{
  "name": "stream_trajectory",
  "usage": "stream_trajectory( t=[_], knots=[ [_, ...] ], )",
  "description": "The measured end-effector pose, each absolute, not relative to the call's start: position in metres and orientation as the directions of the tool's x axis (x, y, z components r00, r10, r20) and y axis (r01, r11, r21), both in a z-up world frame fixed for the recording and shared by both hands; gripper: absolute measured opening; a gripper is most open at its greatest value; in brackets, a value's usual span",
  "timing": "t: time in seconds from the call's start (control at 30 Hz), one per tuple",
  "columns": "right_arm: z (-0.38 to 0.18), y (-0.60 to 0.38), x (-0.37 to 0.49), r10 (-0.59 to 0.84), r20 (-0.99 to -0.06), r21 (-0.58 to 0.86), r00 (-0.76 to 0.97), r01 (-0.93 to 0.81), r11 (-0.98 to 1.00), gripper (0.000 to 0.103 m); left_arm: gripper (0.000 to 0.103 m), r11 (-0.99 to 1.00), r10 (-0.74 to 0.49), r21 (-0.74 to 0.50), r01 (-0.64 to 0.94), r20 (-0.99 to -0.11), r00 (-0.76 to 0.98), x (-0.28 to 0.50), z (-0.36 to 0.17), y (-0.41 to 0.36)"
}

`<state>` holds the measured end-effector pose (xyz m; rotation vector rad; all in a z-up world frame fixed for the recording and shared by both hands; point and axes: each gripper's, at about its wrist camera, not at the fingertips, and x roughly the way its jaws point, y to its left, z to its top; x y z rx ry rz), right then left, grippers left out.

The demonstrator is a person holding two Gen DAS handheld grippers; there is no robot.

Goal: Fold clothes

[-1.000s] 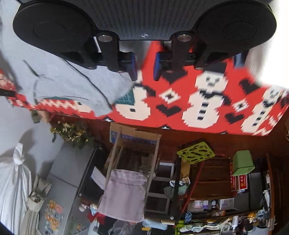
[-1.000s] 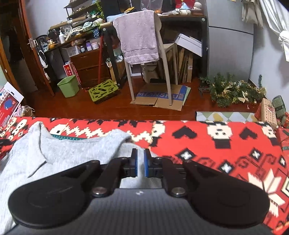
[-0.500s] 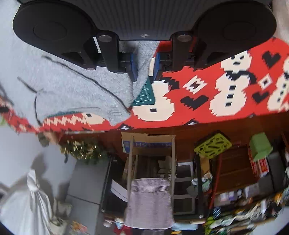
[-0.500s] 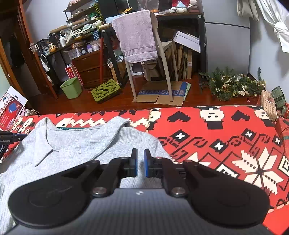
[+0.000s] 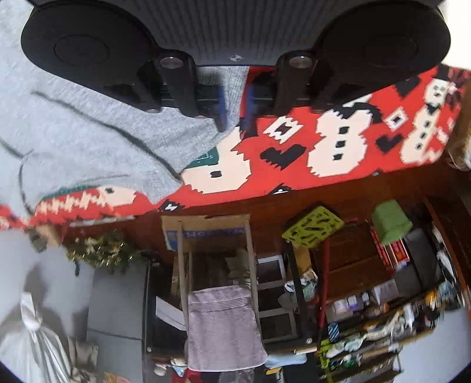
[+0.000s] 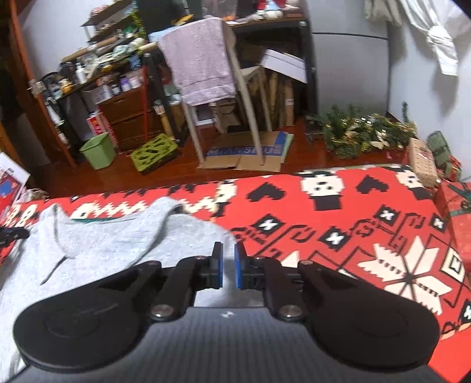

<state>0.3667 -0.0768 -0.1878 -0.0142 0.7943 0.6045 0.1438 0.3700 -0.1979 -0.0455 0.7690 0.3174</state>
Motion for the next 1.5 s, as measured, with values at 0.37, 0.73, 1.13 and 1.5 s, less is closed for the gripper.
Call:
stream_trajectory(
  t=[0.37, 0.73, 1.13, 1.5],
  knots=[
    [-0.199, -0.051, 0.397, 0.477, -0.708, 0.169, 0.521, -0.531, 0.831, 0.023, 0.036, 0.946, 0.247, 0.009, -0.324, -0.667, 0.703, 0.126, -0.187, 0.376],
    [-0.203, -0.031, 0.398, 0.387, -0.728, 0.015, 0.566, -0.551, 0.834, 0.005, 0.036, 0.944, 0.23, -0.031, -0.329, -0.654, 0.721, 0.114, -0.181, 0.379],
    [-0.179, 0.001, 0.397, 0.516, -0.71, 0.08, 0.479, -0.673, 0.735, 0.013, 0.034, 0.965, 0.153, -0.072, -0.254, -0.63, 0.761, 0.122, -0.167, 0.368],
    [-0.198, 0.025, 0.41, 0.492, -0.762, 0.058, 0.42, -0.714, 0.698, 0.014, 0.034, 0.98, 0.123, -0.039, -0.194, -0.648, 0.752, 0.133, -0.172, 0.354]
  ],
)
